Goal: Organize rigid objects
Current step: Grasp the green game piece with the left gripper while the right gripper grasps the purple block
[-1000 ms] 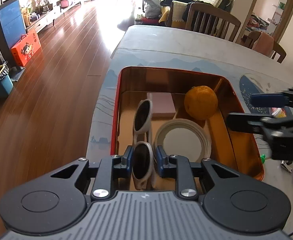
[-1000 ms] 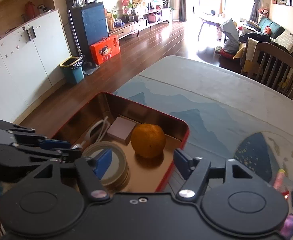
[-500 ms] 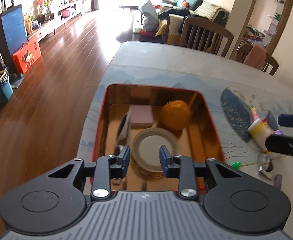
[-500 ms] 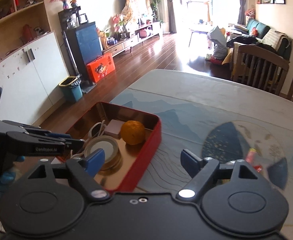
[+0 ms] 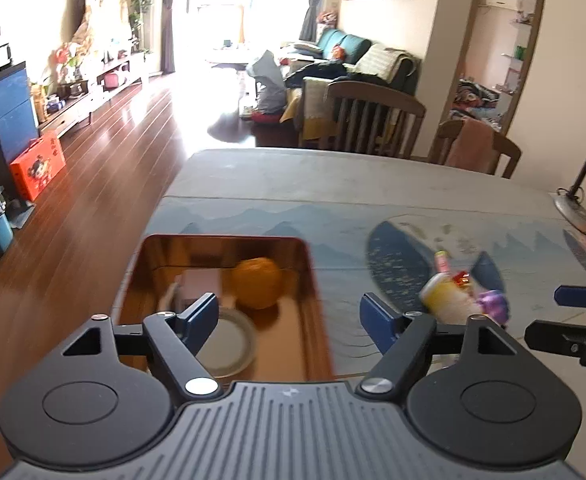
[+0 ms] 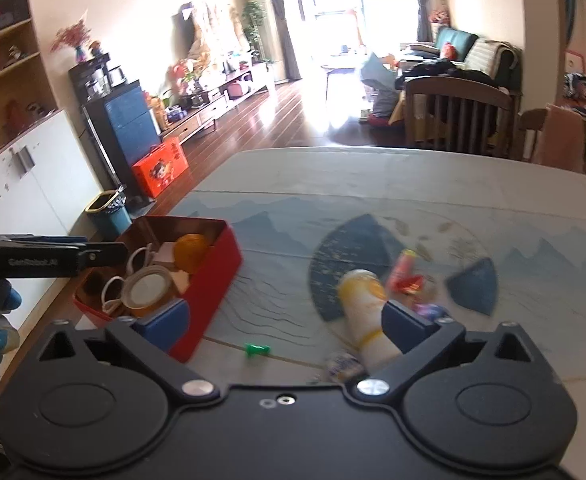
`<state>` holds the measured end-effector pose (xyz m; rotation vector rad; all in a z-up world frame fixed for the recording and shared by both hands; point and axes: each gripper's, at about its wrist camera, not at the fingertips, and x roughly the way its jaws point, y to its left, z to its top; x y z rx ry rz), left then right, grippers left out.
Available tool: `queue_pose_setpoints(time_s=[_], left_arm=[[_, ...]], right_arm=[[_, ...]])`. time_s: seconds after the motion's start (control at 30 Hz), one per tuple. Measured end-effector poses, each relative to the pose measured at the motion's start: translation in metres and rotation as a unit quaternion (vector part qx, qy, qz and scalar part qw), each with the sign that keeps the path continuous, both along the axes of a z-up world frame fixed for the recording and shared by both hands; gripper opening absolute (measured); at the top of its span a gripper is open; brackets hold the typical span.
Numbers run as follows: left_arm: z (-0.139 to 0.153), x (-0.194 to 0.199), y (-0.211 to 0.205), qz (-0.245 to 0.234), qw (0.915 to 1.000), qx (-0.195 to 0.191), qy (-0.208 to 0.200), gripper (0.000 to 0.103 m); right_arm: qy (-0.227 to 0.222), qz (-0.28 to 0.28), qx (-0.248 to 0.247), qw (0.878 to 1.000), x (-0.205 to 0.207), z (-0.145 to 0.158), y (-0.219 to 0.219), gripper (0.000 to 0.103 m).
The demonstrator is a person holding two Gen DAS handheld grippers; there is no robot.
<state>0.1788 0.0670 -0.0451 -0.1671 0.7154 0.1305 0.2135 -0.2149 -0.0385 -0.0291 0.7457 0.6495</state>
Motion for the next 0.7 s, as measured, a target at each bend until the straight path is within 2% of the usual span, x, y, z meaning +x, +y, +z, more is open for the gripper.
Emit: queue_pose_setpoints(time_s=[0.33, 0.7], left_arm=[[-0.010, 0.014, -0.053, -0.014, 0.9999, 0.005, 0.002, 0.086], [-0.059, 0.037, -0.102, -0.020, 0.9977, 0.040, 0.052, 0.086]], right_arm=[[0.000, -0.023, -0.019, 1.000, 0.006, -0.014, -0.053, 0.103], [0.018, 0.059, -0.066, 0.996, 0.000, -0.052, -0.061, 0.102]])
